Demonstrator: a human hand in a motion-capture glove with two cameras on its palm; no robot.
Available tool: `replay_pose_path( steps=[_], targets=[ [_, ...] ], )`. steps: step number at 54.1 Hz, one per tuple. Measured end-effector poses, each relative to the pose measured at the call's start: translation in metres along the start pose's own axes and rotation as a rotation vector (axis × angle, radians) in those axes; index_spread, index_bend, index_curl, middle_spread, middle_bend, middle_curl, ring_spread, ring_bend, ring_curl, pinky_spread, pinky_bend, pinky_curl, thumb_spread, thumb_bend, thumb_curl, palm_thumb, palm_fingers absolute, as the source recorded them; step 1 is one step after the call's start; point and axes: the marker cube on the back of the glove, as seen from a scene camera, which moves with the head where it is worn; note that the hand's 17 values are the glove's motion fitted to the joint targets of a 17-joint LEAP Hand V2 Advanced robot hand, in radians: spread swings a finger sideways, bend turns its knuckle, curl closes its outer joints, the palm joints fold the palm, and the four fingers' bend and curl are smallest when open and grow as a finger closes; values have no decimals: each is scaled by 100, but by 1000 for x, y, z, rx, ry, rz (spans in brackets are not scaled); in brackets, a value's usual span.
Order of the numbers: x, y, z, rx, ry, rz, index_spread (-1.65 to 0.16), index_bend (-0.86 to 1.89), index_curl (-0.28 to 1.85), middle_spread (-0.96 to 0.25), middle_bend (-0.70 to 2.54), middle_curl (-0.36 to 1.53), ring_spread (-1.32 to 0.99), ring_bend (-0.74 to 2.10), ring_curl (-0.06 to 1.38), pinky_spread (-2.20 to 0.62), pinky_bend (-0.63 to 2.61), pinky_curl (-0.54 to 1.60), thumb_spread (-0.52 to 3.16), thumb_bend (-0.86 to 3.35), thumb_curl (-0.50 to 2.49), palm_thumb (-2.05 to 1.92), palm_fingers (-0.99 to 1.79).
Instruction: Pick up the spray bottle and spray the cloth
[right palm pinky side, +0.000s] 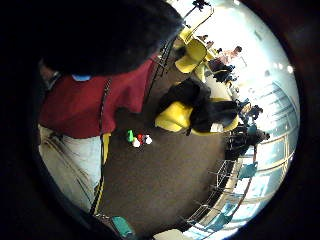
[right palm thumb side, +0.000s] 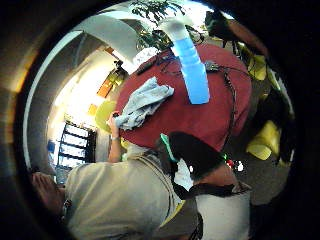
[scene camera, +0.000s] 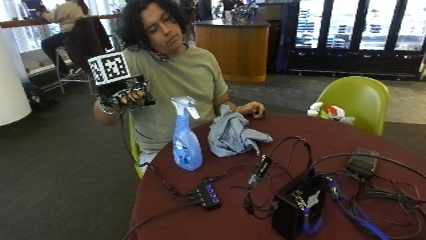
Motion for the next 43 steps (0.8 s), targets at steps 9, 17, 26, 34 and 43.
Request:
replay_pose_path(
  steps=[9, 17, 26, 34, 43],
  targets=[
    [1, -2, -2, 1, 0, -2, -35, 14, 14, -4, 26, 17, -9, 39, 19, 12, 43, 21, 82, 17, 14, 38, 57],
    [0, -5, 2, -3, -29, -6, -39, 13, 17, -4, 25, 22, -11, 39, 23, 14, 43, 26, 98, 12, 19, 40, 55],
    [-7, -5, 11, -16, -287, -8, -41, 12, 19, -3, 23, 26, -12, 39, 26, 15, 43, 28, 105, 6, 23, 42, 54],
    [-11, -18, 24, -2, -715, 5, -39, 1, 13, -2, 28, 30, -11, 47, 30, 16, 49, 32, 107, 2, 26, 45, 44],
    [-16, -43, 49, 59, -908, 25, -39, 5, 9, 0, 32, 33, -9, 52, 32, 17, 53, 34, 106, -1, 29, 52, 40]
  ],
)
